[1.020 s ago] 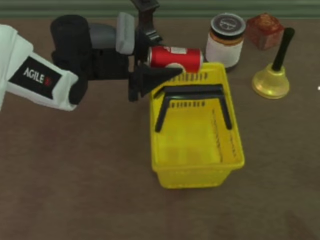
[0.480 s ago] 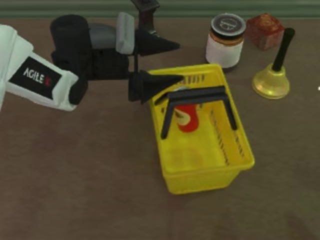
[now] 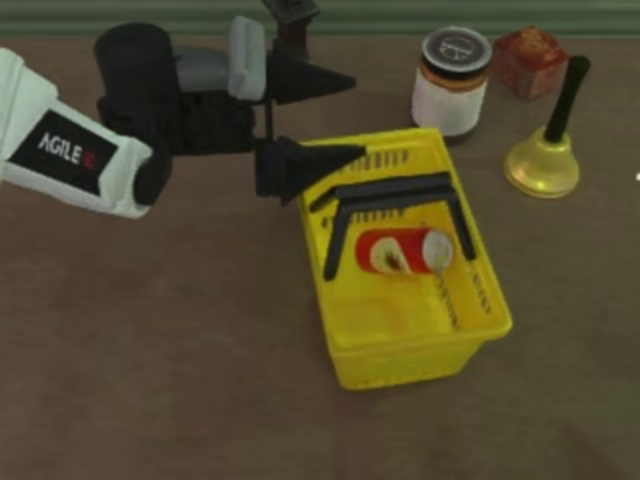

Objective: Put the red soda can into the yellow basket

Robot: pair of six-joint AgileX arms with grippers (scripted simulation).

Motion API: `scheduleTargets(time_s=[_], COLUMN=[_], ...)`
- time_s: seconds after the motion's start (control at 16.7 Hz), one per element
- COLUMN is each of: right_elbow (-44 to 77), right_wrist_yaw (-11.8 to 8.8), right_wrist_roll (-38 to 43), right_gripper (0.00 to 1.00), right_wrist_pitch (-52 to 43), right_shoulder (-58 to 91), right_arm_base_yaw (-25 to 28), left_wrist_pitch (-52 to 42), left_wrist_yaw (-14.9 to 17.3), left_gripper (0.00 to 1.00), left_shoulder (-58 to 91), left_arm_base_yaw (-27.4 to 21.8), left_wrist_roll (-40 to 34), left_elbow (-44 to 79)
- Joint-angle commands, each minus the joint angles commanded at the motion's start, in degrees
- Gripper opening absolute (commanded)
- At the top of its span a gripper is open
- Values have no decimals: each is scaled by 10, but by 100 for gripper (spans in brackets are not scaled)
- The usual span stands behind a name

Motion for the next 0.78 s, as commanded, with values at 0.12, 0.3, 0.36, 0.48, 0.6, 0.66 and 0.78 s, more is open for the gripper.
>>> scheduleTargets(time_s=[0.12, 0.3, 0.36, 0.48, 0.6, 0.66, 0.78], right_elbow=[42, 149, 197, 304, 425, 488, 618], right_wrist_yaw=[-3, -5, -6, -5, -3, -2, 1], right_wrist_roll=[-25, -82, -105, -155, -210, -239, -297], right_gripper=[100, 100, 100, 100, 100, 100, 100], right_wrist_pitch=[-36, -119, -153, -228, -310, -353, -440], right_shoulder=[41, 149, 196, 303, 424, 488, 618], right_arm_base_yaw=[18, 55, 70, 100, 133, 149, 184], left_wrist_pitch=[-18, -62, -80, -122, -173, -201, -259], left_wrist_yaw=[-27, -90, -116, -174, -239, -273, -343], left_gripper=[100, 100, 100, 100, 100, 100, 100], left_shoulder=[-42, -148, -193, -296, -413, -476, -608], left_arm_base_yaw=[10, 32, 41, 60, 80, 89, 108], left_wrist_roll=[-11, -34, -42, -57, -70, -75, -82], left_elbow=[-16, -57, -75, -120, -178, -211, -283])
